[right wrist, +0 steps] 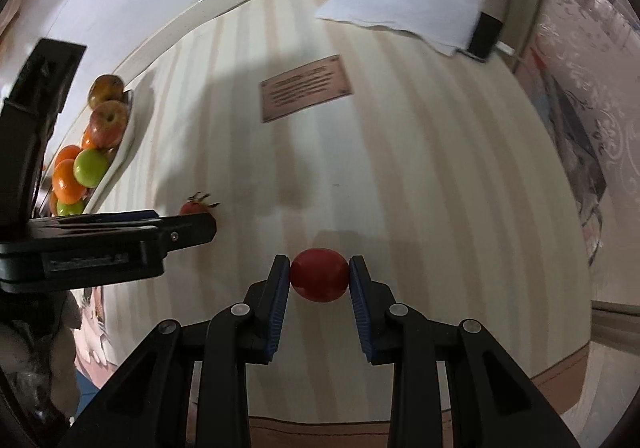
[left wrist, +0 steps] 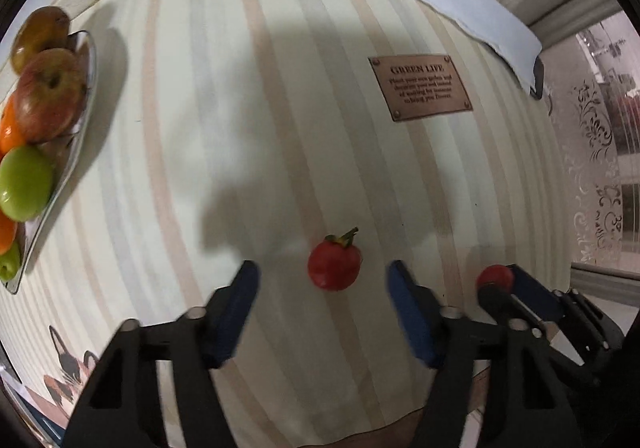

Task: Organize fruits
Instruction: 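Grasp a cherry tomato with the left tool while the right tool grasps the other, then lower both cherry tomatoes onto the floral plate and open both tools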

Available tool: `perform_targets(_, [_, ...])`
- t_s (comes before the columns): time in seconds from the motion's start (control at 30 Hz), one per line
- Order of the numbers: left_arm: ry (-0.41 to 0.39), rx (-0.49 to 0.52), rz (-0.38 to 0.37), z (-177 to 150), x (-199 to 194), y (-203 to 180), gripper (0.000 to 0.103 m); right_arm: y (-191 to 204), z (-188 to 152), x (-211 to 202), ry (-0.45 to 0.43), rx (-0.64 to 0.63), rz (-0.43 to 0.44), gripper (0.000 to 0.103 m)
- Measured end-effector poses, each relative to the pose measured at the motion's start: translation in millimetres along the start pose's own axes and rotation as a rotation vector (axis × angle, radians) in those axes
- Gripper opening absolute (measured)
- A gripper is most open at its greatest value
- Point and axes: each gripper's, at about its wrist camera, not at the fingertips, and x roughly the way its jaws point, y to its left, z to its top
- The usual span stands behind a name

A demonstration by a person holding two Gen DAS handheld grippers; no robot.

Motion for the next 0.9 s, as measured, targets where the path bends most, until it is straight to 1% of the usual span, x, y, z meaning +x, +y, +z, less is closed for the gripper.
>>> perform_targets(0.07, [-0.005, 0.009, 0.003, 2.3, 2.0, -4.2, 0.050, -5.3, -0.6, 0.9, 0.001, 0.014, -0.003, 0.033])
perform_targets(0.1, [-0.014, 0.016, 0.007, 3.3, 1.8, -5.8, 0.047, -8.3, -1.1, 1.0, 0.001, 0.018, -0.004, 0.033])
perform_targets(0.13, [-0.021, 0.023, 0.008, 6.1, 2.2, -7.3, 0.043, -9.7, -1.3, 1.8, 0.002, 0.023, -0.007, 0.033])
perform_targets(0.17, [-0.021, 0.028, 0.009, 6.7, 2.7, -10.0, 0.037, -11.0, -1.8, 2.2, 0.002, 0.026, -0.008, 0.033])
perform_targets(0.23, [-0.025, 0.041, 0.017, 10.5, 3.8, -16.7, 0.034, -13.0, -2.7, 2.0, 0.002, 0.029, -0.009, 0.033])
perform_targets(0.3, [-0.029, 0.049, 0.021, 11.1, 3.3, -25.1, 0.027, -12.3, -2.4, 2.6, -0.001, 0.032, -0.009, 0.033])
perform_targets(0.37, [-0.028, 0.051, 0.021, 12.2, 3.0, -24.5, 0.025, -12.5, -2.2, 2.5, -0.002, 0.031, -0.011, 0.033])
perform_targets(0.5, [-0.032, 0.053, 0.018, 8.3, 2.6, -24.9, 0.024, -8.0, 0.0, 4.1, -0.005, 0.026, -0.013, 0.033])
perform_targets(0.67, [-0.053, 0.031, -0.001, -10.2, -6.9, -10.9, 0.024, 0.5, 8.5, 2.9, -0.014, 0.015, 0.002, 0.033])
perform_targets(0.77, [-0.077, -0.002, -0.022, -14.1, -21.0, 1.6, 0.024, 9.2, 16.1, -2.1, -0.023, 0.002, 0.024, 0.033])
perform_targets(0.9, [-0.135, -0.061, -0.036, -22.1, -50.0, 28.9, 0.024, 31.1, 31.3, -7.7, -0.028, -0.026, 0.079, 0.033])
